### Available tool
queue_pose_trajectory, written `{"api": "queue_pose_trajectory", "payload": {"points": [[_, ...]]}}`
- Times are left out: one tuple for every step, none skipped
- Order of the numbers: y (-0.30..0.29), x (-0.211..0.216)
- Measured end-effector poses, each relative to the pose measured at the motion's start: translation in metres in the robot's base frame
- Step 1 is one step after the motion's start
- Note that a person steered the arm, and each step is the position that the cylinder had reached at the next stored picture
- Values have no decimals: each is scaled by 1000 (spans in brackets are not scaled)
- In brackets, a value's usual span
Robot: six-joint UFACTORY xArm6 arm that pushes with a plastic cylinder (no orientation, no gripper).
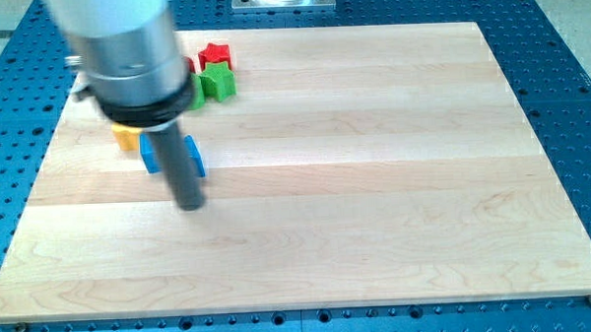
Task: Put triangle bottom of cube
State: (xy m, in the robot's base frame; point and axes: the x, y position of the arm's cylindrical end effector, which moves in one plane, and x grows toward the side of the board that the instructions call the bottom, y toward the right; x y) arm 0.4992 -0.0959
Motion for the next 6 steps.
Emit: {"api": "queue_pose_trajectory", "payload": {"points": [[28,-36],[27,-45],[12,-35],[-21,-1],[-35,16],[13,-8]]}}
